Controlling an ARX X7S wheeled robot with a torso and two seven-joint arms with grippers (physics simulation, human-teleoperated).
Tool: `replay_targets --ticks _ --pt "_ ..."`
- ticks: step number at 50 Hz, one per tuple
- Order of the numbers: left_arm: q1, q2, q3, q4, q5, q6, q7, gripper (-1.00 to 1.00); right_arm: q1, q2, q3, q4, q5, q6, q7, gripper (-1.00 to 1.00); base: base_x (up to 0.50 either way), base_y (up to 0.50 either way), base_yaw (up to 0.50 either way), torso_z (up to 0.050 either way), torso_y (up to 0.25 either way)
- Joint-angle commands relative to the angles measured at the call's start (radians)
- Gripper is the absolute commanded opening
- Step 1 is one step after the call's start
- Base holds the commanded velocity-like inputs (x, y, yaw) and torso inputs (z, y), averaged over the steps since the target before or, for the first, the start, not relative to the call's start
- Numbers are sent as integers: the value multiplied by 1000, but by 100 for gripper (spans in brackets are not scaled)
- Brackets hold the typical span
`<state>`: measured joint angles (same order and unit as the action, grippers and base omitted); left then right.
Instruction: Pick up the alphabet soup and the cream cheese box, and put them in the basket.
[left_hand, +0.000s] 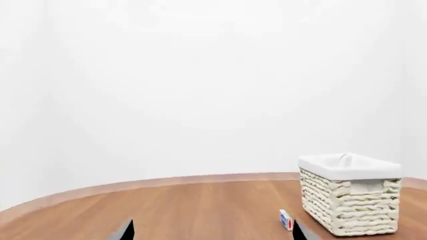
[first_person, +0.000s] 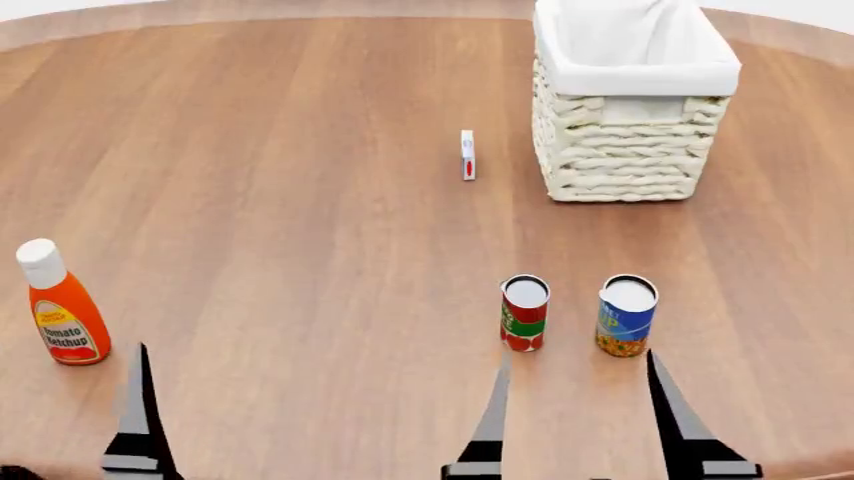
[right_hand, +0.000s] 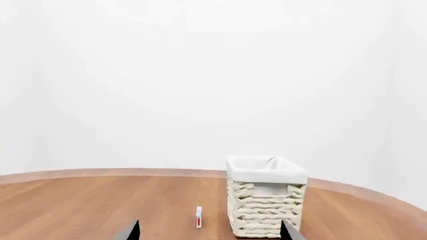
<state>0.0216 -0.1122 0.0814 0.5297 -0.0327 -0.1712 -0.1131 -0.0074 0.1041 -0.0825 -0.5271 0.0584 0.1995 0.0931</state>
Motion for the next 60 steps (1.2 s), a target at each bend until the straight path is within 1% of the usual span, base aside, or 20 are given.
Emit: replay_targets --ticks 1,2,3,5,6,7,9,10,12,19,21,22,26,28,43,49,50,52,60 --pt "7 -36 17 217 47 -19 -35 100 -1 30 -9 -206 12 35 15 100 0 0 0 0 0" --pt "10 -40 20 228 59 -8 -38 100 0 32 -7 -225 17 45 15 100 0 0 0 0 0" --pt "10 -41 14 252 47 -5 -37 100 -16 35 -9 -220 6 -17 16 100 0 0 0 0 0" --pt "6 -45 11 282 51 -5 -41 100 -1 39 -6 -265 6 19 22 100 0 0 0 0 0" --pt "8 -50 16 295 74 14 -47 100 -5 30 10 -280 41 -13 23 100 0 0 0 0 0" --pt "11 -48 11 301 66 39 -53 100 -6 27 18 -286 64 -26 21 100 0 0 0 0 0" --pt "16 -46 3 322 56 54 -59 100 -8 33 15 -297 53 -26 26 100 0 0 0 0 0" --pt "19 -52 8 333 76 67 -62 100 -11 37 12 -309 54 -32 24 100 0 0 0 0 0" --pt "20 -52 6 346 68 59 -64 100 -15 41 11 -313 42 -46 28 100 0 0 0 0 0" --pt "23 -60 21 327 84 64 -71 100 -18 52 8 -300 39 -57 35 100 0 0 0 0 0" --pt "19 -62 22 324 86 64 -72 100 -34 53 3 -278 33 -93 33 100 0 0 0 0 0" --pt "19 -63 22 319 85 67 -74 100 -22 57 0 -291 31 -65 35 100 0 0 0 0 0" --pt "22 -66 27 300 80 74 -77 100 -33 60 -11 -265 14 -95 40 100 0 0 0 0 0" --pt "23 -57 14 285 32 74 -79 100 -17 65 -16 -287 12 -55 41 100 0 0 0 0 0" --pt "33 -65 26 213 45 131 -104 100 -10 73 -24 -280 52 -10 51 100 15 0 0 0 0" --pt "28 -67 27 218 49 125 -113 100 -6 79 -27 -284 56 3 57 100 39 0 0 0 0" --pt "27 -67 27 217 48 125 -115 100 -16 79 -28 -269 54 -21 56 100 35 0 0 0 0" --pt "23 -68 30 212 48 125 -116 100 -4 82 -28 -283 58 7 59 100 35 0 0 0 0" --pt "27 -76 33 218 49 124 -124 100 -8 88 -33 -283 63 10 65 100 40 0 0 0 0"
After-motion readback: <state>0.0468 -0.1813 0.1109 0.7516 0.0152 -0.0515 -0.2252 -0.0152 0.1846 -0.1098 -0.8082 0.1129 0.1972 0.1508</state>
